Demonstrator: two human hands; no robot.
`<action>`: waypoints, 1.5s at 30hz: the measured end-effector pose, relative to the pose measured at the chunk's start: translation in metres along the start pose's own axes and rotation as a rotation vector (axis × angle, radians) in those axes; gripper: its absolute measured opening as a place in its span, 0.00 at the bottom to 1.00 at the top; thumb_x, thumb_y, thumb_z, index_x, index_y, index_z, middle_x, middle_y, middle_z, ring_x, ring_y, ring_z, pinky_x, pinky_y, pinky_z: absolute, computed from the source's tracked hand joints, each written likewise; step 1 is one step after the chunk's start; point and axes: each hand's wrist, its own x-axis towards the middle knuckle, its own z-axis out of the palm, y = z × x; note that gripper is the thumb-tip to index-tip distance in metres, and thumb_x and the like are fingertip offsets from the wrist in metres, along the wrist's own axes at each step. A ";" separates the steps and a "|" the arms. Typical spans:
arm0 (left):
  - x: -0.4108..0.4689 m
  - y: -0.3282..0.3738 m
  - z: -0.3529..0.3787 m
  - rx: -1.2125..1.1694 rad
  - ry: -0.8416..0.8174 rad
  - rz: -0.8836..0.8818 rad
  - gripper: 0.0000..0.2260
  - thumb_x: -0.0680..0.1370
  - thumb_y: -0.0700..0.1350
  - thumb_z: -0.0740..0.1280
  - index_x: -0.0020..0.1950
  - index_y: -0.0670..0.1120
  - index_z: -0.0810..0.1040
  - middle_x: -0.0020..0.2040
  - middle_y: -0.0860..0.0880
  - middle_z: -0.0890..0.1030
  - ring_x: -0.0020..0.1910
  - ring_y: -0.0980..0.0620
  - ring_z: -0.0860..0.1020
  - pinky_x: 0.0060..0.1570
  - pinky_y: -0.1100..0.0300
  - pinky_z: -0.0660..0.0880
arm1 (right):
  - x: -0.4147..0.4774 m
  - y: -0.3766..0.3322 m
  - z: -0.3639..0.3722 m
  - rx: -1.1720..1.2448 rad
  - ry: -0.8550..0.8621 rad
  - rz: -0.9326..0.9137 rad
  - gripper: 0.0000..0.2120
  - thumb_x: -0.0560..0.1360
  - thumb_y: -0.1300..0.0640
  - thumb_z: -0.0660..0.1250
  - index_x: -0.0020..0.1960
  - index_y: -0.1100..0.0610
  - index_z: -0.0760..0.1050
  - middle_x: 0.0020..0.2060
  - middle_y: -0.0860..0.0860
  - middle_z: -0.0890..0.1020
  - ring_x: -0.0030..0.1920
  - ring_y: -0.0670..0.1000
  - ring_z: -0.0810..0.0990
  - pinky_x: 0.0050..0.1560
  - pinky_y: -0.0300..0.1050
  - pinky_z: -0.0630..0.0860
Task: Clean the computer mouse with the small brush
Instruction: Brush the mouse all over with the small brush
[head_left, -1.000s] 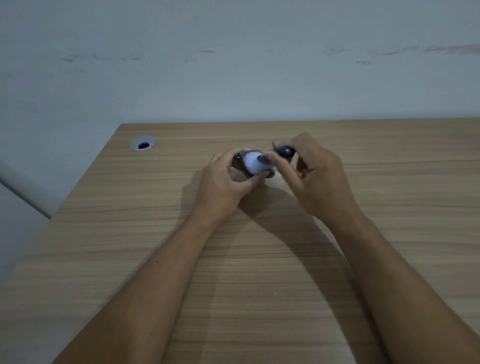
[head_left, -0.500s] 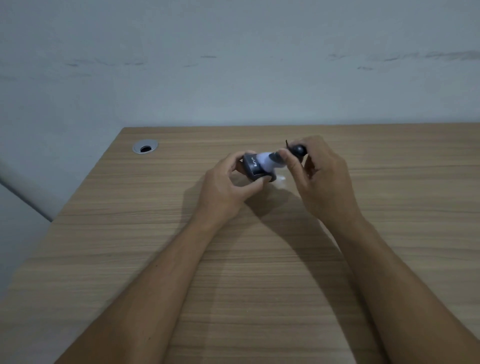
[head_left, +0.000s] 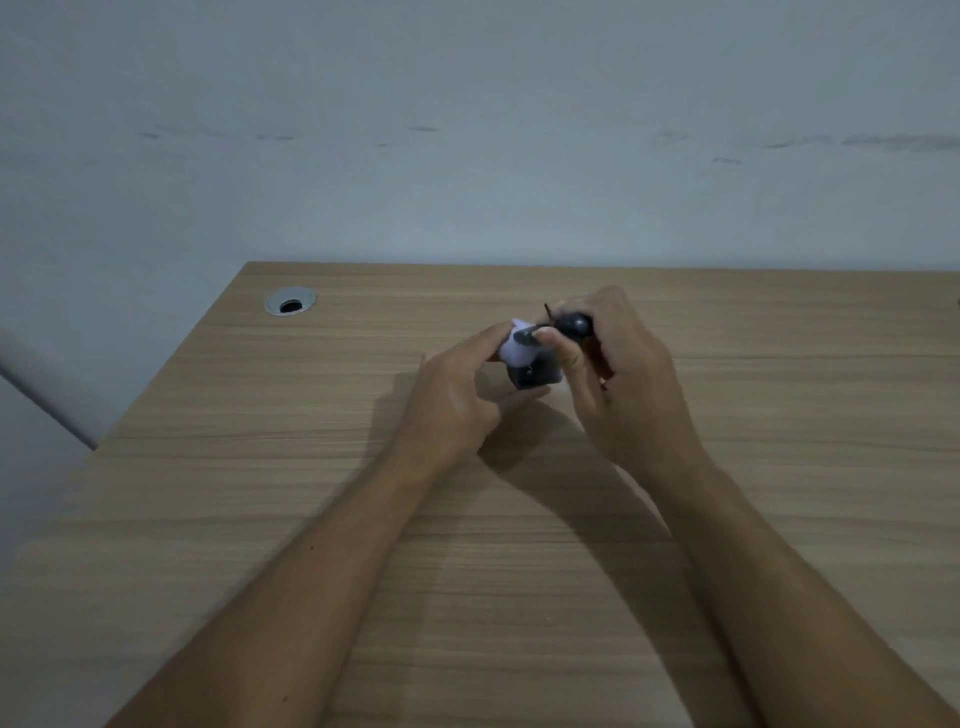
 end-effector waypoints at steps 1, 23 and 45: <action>0.000 -0.001 0.000 0.013 -0.004 -0.001 0.31 0.76 0.48 0.82 0.79 0.52 0.81 0.70 0.65 0.84 0.69 0.70 0.82 0.75 0.50 0.80 | 0.002 0.003 -0.002 -0.006 0.017 0.013 0.16 0.88 0.47 0.66 0.60 0.61 0.80 0.52 0.53 0.82 0.48 0.45 0.78 0.51 0.27 0.70; -0.005 0.006 -0.001 0.206 -0.093 0.050 0.31 0.78 0.53 0.81 0.80 0.60 0.78 0.73 0.62 0.86 0.67 0.65 0.83 0.63 0.51 0.68 | -0.002 0.015 -0.008 -0.007 0.164 0.260 0.10 0.88 0.53 0.68 0.61 0.59 0.81 0.53 0.49 0.82 0.51 0.47 0.82 0.55 0.44 0.79; -0.005 0.012 -0.007 0.175 -0.105 0.033 0.33 0.77 0.51 0.83 0.81 0.60 0.78 0.73 0.62 0.85 0.70 0.59 0.85 0.72 0.34 0.75 | -0.008 0.010 -0.003 0.084 0.118 0.328 0.10 0.88 0.54 0.68 0.62 0.59 0.81 0.56 0.52 0.81 0.57 0.51 0.86 0.59 0.52 0.82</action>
